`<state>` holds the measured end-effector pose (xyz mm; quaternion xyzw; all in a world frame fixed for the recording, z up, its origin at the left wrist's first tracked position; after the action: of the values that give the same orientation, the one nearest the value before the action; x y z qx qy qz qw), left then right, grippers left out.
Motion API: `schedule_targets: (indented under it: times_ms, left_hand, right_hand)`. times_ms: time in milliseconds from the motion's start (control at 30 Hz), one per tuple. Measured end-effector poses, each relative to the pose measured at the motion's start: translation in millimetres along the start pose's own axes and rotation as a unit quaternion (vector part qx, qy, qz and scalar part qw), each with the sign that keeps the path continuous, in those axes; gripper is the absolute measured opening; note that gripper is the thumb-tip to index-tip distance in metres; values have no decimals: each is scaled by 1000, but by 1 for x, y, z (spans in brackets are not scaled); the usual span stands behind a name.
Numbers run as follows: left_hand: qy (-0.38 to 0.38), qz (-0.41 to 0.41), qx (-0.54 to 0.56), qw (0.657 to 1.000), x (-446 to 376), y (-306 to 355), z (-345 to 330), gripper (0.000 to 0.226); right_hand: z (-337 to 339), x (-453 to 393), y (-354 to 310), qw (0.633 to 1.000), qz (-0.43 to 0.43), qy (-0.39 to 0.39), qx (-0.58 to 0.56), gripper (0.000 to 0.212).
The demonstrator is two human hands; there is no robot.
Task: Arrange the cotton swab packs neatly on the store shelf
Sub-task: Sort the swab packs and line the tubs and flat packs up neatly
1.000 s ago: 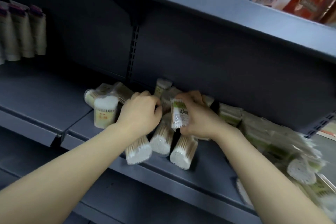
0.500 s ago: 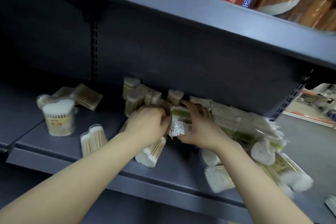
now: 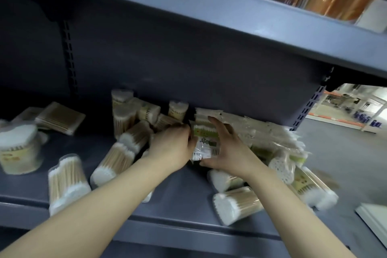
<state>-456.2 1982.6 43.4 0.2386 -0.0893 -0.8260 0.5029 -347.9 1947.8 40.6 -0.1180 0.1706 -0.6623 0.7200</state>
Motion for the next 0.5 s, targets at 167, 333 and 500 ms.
schedule_targets:
  times_ms: [167, 333, 500]
  left_hand:
    - [1, 15, 2, 1000, -11, 6, -7, 27]
    - [-1, 14, 31, 999, -19, 8, -11, 26]
    - [-3, 20, 75, 997, -23, 6, -13, 24]
  right_hand:
    - [12, 2, 11, 1000, 8, 16, -11, 85]
    - [23, -3, 32, 986, -26, 68, -147, 66]
    - [30, -8, 45, 974, -48, 101, -195, 50]
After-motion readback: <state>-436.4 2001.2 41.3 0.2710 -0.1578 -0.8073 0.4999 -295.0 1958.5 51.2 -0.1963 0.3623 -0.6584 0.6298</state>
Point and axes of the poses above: each hand's wrist, its own x-axis away from the middle knuckle, its own z-axis out of the back of the hand, y = z × x, the point moved 10 cm from there along -x, towards the middle knuckle, and after that the axes turned 2 degrees about -y, right-handed, at the moved point
